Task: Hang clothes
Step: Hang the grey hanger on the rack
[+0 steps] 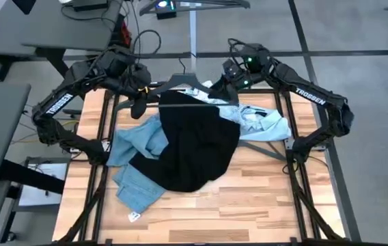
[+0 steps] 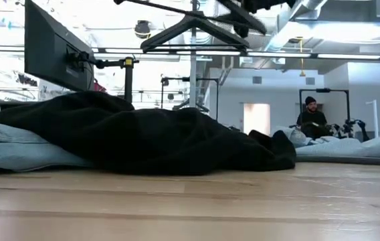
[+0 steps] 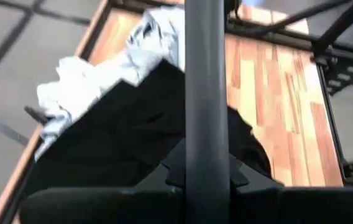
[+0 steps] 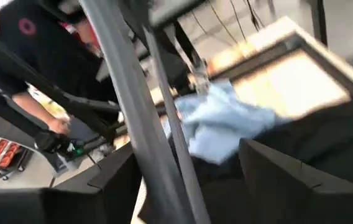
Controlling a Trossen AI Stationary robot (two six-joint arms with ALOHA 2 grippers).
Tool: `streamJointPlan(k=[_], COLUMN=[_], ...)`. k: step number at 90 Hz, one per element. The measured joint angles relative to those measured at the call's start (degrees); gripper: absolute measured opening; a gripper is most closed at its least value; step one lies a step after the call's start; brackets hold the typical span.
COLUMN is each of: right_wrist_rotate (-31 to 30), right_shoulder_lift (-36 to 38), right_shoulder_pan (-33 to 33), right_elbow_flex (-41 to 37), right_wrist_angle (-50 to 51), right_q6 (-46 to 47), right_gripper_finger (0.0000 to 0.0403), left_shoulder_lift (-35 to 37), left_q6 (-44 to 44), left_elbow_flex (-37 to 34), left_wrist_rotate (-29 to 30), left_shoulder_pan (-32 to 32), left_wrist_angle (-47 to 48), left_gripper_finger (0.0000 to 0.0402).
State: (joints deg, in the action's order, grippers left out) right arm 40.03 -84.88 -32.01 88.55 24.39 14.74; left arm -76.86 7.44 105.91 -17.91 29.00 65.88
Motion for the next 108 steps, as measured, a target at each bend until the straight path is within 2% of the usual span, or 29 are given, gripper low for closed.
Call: streamJointPlan(k=[15, 38, 55, 74, 94, 108], right_wrist_rotate=[0.00, 0.02, -0.02, -0.02, 1.13, 1.19], right_shoulder_lift=[0.04, 0.89, 0.90, 0.87, 0.92, 0.92], right_shoulder_pan=[-0.28, -1.97, -3.06, -3.04, -3.04, -3.98], right_elbow_flex=[0.02, 0.00, 0.00, 0.00, 0.00, -0.02], right_wrist_angle=[-7.51, -11.31, -13.83, -14.52, -15.28, -15.61], right_q6=[0.15, 0.73, 1.77, 1.82, -0.08, -0.18], right_gripper_finger=[0.0249, 0.0248, 0.0222, 0.0161, 0.0032, 0.0031], left_shoulder_lift=[1.03, 1.97, 1.92, 1.92, 1.92, 1.87], left_q6=[-0.44, -0.63, -0.63, -0.04, 0.02, 2.42], left_elbow_flex=[-0.02, 0.00, 0.00, 0.00, 0.00, 0.00], left_wrist_rotate=[0.25, 1.49, 1.48, 1.39, 0.99, 2.22], left_shoulder_pan=[2.23, 5.22, 5.41, 5.45, 5.47, 5.52], left_wrist_angle=[-2.19, -3.74, -3.90, -3.63, -3.05, -3.60], left_gripper_finger=[0.0010, 0.0011, 0.0011, 0.0011, 0.0013, 0.0021])
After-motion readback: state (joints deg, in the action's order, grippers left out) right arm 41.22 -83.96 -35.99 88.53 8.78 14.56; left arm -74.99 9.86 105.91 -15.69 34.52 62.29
